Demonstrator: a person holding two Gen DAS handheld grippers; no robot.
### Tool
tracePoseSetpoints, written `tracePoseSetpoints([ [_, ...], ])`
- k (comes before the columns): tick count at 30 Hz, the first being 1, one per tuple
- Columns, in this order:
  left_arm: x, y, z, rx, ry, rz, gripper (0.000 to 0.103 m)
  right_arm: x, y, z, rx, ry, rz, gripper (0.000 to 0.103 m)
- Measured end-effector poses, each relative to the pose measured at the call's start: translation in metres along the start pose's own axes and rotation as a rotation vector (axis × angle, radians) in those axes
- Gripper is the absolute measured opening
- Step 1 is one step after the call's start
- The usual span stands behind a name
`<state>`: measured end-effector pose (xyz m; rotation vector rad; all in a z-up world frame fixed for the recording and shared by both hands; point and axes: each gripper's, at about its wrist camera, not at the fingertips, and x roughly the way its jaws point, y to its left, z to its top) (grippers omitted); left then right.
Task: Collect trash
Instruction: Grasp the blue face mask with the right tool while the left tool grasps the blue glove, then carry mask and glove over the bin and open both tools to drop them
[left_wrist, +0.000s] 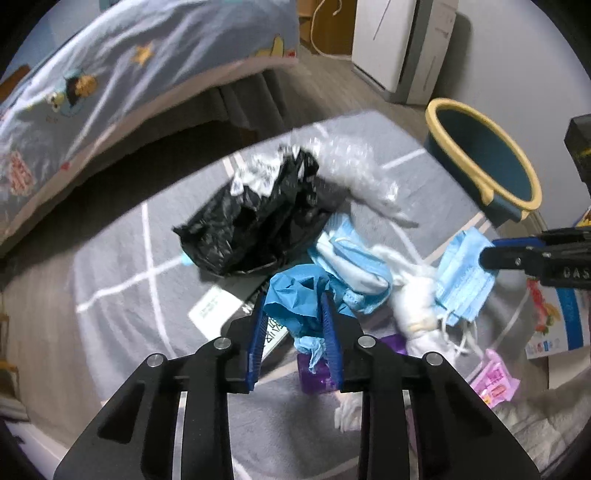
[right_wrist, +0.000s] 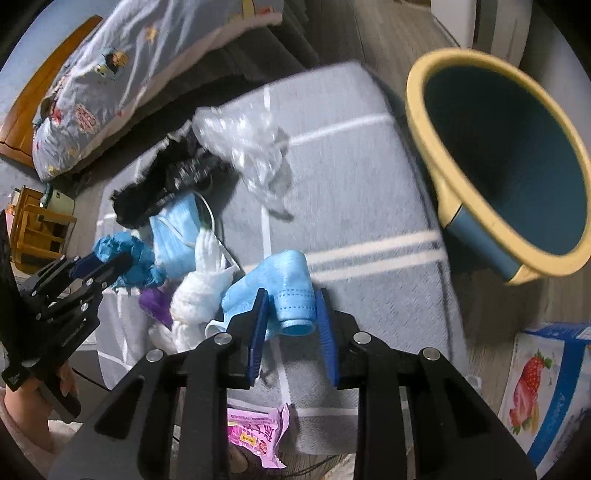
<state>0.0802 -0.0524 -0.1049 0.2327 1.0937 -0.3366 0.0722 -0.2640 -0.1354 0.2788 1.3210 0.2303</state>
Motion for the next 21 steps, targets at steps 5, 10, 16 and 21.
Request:
tracePoseSetpoints([
  [5, -0.030, -0.002, 0.001, -0.015, -0.058, 0.000, 0.030, -0.014, -0.004, 0.007, -0.002, -0.044, 0.002, 0.026],
  [10, -0.050, -0.004, 0.005, -0.014, -0.103, 0.003, 0.030, -0.037, -0.007, 0.009, -0.001, -0.112, -0.001, 0.026],
  [16, -0.068, -0.010, 0.007, -0.012, -0.155, 0.009, 0.030, -0.062, -0.006, 0.013, -0.007, -0.197, 0.003, 0.026],
  [21, -0.074, -0.011, 0.010, -0.013, -0.185, 0.003, 0.030, -0.073, -0.007, 0.021, -0.007, -0.244, 0.006, 0.026],
])
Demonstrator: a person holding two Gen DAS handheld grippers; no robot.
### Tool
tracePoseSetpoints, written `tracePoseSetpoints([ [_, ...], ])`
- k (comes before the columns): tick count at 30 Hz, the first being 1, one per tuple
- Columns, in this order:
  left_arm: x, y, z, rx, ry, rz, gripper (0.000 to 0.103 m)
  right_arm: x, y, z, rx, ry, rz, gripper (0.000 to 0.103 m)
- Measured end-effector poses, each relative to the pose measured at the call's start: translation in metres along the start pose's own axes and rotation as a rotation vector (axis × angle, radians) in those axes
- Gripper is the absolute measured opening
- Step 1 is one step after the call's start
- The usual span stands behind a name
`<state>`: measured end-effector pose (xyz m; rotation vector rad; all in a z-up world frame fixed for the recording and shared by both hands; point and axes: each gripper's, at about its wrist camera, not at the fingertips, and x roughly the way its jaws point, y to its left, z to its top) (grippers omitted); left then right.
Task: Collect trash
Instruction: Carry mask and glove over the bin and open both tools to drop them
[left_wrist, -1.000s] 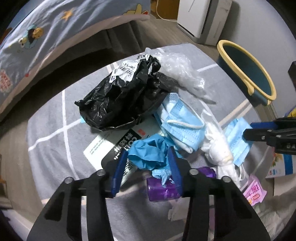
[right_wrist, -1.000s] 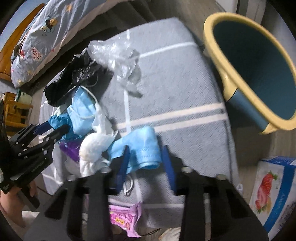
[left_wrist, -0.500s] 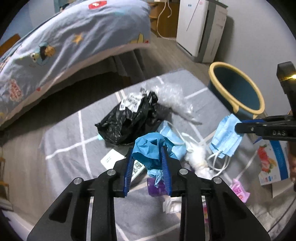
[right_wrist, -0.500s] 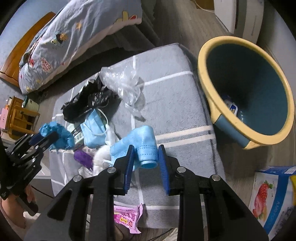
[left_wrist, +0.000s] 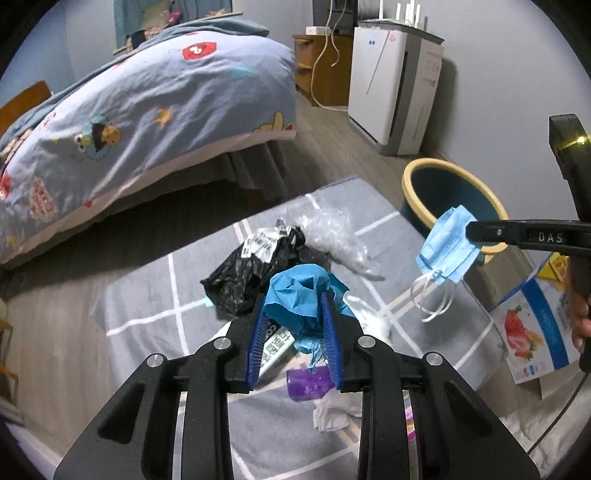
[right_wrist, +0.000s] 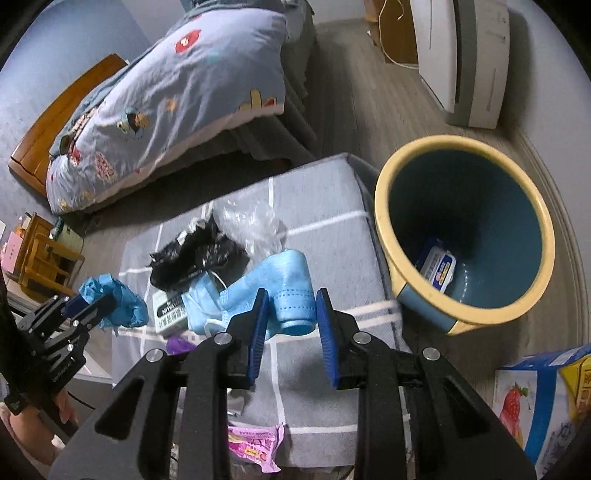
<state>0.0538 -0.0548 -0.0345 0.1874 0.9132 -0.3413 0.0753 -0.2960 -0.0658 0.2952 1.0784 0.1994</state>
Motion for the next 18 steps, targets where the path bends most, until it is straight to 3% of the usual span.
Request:
tracePoseSetpoints([
  [11, -0.013, -0.011, 0.015, 0.006, -0.077, -0.032, 0.030, -0.010, -0.008, 0.014, -0.002, -0.054, -0.004, 0.026],
  [18, -0.008, -0.037, 0.028, 0.051, -0.084, -0.057, 0.030, -0.021, -0.042, 0.031, 0.053, -0.108, -0.057, 0.026],
])
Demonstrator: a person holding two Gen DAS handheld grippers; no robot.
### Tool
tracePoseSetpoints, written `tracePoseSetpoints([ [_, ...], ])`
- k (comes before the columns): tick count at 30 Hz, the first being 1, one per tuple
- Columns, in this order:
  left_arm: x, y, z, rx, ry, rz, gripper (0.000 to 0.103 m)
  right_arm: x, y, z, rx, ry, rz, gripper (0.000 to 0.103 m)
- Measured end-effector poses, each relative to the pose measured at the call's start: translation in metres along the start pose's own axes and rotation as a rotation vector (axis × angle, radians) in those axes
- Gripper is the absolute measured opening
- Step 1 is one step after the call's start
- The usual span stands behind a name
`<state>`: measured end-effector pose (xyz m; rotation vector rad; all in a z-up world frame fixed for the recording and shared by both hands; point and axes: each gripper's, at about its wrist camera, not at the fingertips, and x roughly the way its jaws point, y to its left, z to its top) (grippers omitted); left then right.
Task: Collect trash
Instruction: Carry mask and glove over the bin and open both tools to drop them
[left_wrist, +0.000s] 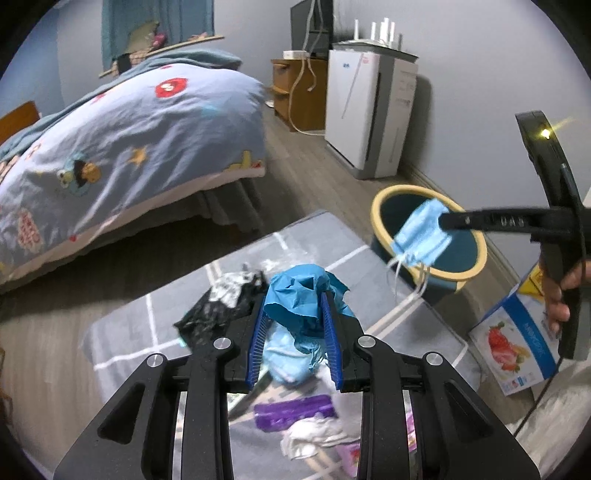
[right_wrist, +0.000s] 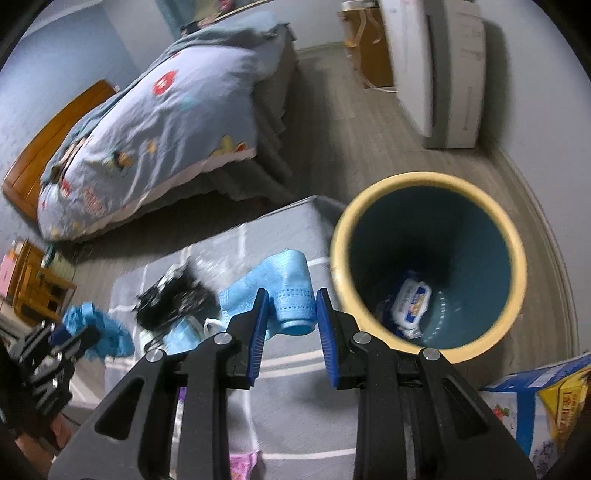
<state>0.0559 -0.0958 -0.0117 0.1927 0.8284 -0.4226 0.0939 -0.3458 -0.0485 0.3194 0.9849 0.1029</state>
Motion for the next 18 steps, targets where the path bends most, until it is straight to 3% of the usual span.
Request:
tracePoseSetpoints([
  [8, 0.028, -0.055, 0.032, 0.055, 0.008, -0.093, 0.030, -0.007, -0.066, 0.013, 0.138, -0.044, -0.087, 0.026],
  [18, 0.089, -0.118, 0.064, 0.086, 0.082, -0.186, 0.030, 0.008, -0.134, 0.012, 0.250, -0.042, -0.221, 0.026],
])
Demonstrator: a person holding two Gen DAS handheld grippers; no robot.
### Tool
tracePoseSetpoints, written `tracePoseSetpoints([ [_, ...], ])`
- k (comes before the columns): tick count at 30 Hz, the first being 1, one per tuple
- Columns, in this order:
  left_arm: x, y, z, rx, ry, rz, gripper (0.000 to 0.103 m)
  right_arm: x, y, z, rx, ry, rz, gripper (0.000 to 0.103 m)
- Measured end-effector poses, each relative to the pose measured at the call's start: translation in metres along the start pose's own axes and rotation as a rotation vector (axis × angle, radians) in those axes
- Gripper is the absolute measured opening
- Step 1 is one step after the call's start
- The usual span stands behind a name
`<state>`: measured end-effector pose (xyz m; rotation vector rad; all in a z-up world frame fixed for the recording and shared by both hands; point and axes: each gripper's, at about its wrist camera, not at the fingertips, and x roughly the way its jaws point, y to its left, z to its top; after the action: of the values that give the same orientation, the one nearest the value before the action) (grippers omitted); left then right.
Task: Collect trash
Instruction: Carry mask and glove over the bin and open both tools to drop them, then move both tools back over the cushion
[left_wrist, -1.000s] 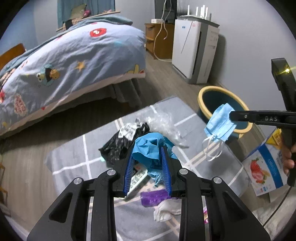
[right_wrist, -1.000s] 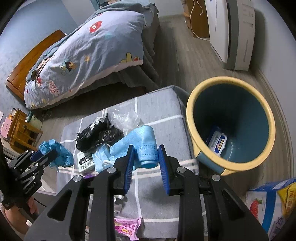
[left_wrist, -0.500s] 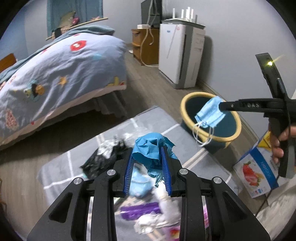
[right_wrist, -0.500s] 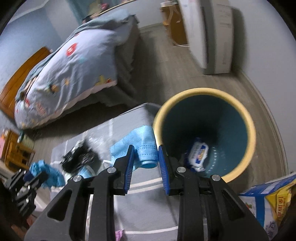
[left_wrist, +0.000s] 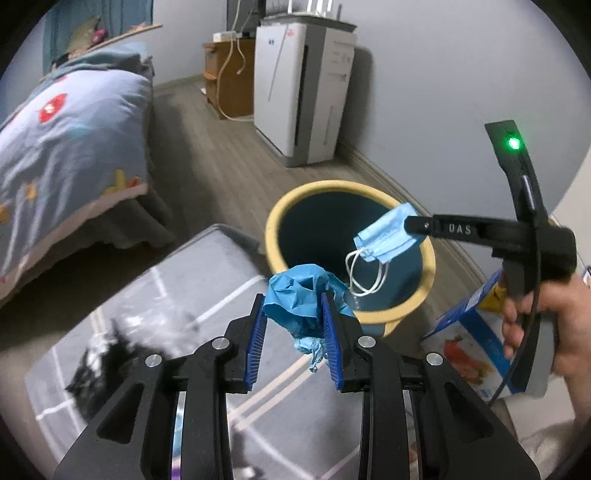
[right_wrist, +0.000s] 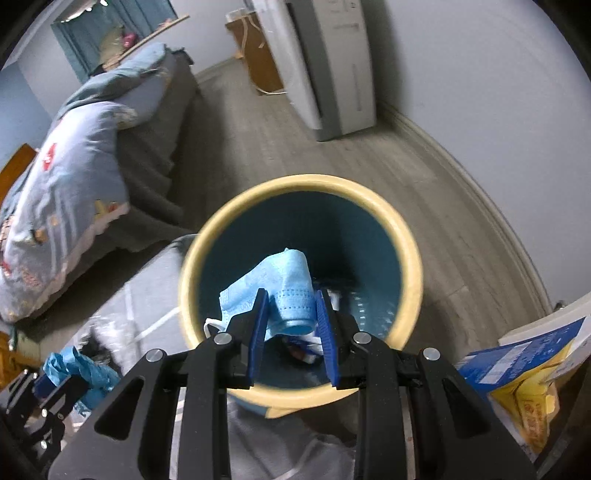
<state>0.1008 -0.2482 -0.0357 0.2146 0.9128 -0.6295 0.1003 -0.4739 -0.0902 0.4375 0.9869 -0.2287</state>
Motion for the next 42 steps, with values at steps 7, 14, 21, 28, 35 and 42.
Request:
tracePoseSetpoints([
  [7, 0.049, -0.014, 0.019, 0.016, 0.033, 0.016, 0.032, 0.024, -0.023, -0.003, 0.073, 0.040, -0.044, 0.026],
  [14, 0.076, -0.032, 0.025, 0.071, 0.023, 0.033, 0.058, 0.029, -0.027, -0.002, 0.108, 0.045, -0.030, 0.031],
  [21, 0.064, -0.032, 0.021, 0.078, -0.013, 0.042, 0.079, 0.028, -0.025, -0.001, 0.116, 0.035, -0.035, 0.062],
  [28, 0.020, -0.005, 0.011, 0.046, -0.047, 0.092, 0.087, 0.010, -0.002, 0.001, 0.011, 0.001, -0.014, 0.085],
  [35, -0.047, 0.038, -0.015, -0.042, -0.083, 0.159, 0.091, -0.018, 0.032, -0.010, -0.069, 0.008, 0.037, 0.091],
  [42, -0.111, 0.075, -0.055, -0.116, -0.105, 0.227, 0.093, -0.054, 0.079, -0.040, -0.153, 0.004, 0.070, 0.097],
])
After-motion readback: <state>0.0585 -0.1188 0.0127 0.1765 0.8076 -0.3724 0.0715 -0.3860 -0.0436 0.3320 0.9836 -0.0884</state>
